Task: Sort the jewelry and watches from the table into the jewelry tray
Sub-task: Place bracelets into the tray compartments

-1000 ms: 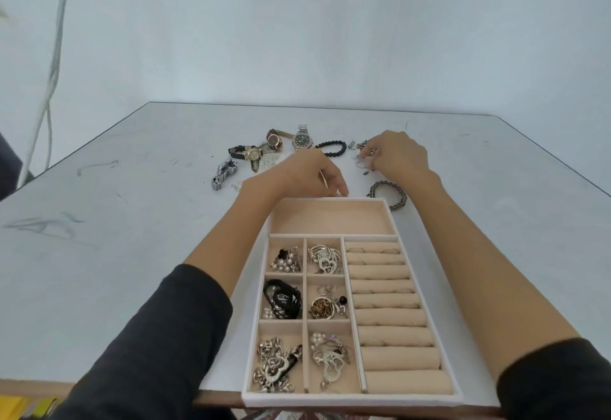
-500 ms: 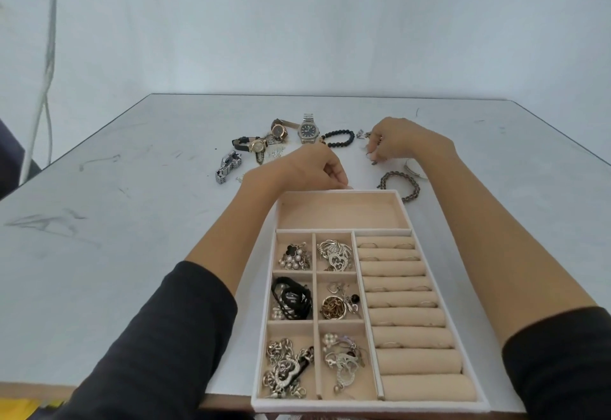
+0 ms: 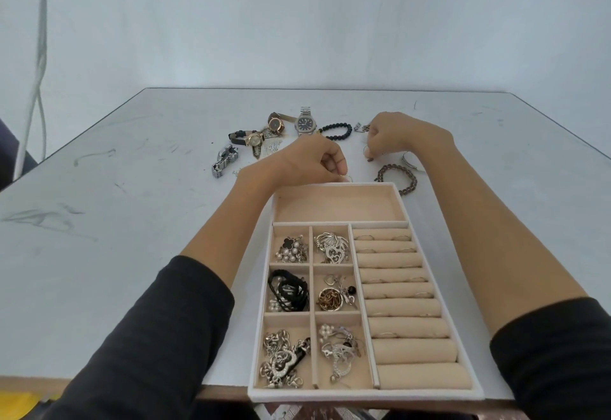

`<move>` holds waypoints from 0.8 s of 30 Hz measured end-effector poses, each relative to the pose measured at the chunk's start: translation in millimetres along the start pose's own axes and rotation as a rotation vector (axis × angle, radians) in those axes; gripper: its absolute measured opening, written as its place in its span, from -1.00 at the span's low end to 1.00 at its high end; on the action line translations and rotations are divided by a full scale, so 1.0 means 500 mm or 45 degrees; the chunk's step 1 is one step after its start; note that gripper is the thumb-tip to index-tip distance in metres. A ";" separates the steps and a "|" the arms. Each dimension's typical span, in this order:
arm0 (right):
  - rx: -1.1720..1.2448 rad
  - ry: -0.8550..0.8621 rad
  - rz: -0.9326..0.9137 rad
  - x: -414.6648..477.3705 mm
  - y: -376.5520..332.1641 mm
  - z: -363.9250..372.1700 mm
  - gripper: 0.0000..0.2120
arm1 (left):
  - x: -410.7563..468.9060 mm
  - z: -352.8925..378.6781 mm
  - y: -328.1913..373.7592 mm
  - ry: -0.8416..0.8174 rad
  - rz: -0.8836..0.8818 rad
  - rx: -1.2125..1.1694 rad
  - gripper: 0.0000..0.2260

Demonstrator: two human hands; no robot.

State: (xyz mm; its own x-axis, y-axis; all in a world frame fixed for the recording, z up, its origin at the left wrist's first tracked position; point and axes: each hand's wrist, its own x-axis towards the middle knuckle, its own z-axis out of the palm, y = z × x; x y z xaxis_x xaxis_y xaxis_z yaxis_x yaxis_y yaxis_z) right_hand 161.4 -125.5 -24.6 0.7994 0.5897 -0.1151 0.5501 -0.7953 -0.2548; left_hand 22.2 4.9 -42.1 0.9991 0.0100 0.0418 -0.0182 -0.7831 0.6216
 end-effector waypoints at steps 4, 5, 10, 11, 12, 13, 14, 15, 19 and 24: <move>0.059 0.081 -0.151 -0.014 -0.010 0.001 -0.88 | -0.006 -0.002 0.000 0.051 0.062 0.031 -0.83; 0.083 0.097 -0.186 -0.020 -0.012 0.001 -0.88 | -0.010 -0.006 -0.001 0.071 0.069 0.026 -0.82; 0.317 0.279 -0.265 -0.071 -0.011 -0.022 -0.81 | -0.057 -0.058 0.001 0.380 0.124 -0.134 -0.86; 0.371 0.327 -0.284 -0.086 -0.012 -0.029 -0.82 | -0.068 -0.065 0.004 0.453 0.138 -0.160 -0.86; 0.429 0.360 -0.303 -0.104 -0.013 -0.035 -0.82 | -0.080 -0.069 0.006 0.516 0.146 -0.179 -0.86; 0.480 0.378 -0.319 -0.125 -0.015 -0.039 -0.83 | -0.092 -0.070 0.009 0.564 0.149 -0.191 -0.86; 0.520 0.385 -0.337 -0.146 -0.017 -0.041 -0.83 | -0.104 -0.069 0.011 0.595 0.154 -0.195 -0.86; 0.552 0.382 -0.357 -0.170 -0.020 -0.042 -0.84 | -0.116 -0.068 0.010 0.612 0.158 -0.189 -0.86; 0.702 0.331 -0.416 -0.271 -0.028 -0.042 -0.88 | -0.175 -0.059 0.017 0.642 0.181 -0.155 -0.87; 0.988 0.338 -0.470 -0.386 -0.029 -0.013 -0.89 | -0.261 -0.025 0.035 0.811 0.186 -0.289 -0.89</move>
State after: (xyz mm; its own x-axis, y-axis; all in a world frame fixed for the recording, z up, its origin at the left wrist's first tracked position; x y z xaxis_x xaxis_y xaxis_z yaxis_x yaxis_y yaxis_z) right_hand 0.6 -229.0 7.6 0.6863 0.6609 0.3037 0.5418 -0.1859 -0.8197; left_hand -109.1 -2.4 -26.5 0.7696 0.3316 0.5456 -0.2279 -0.6555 0.7199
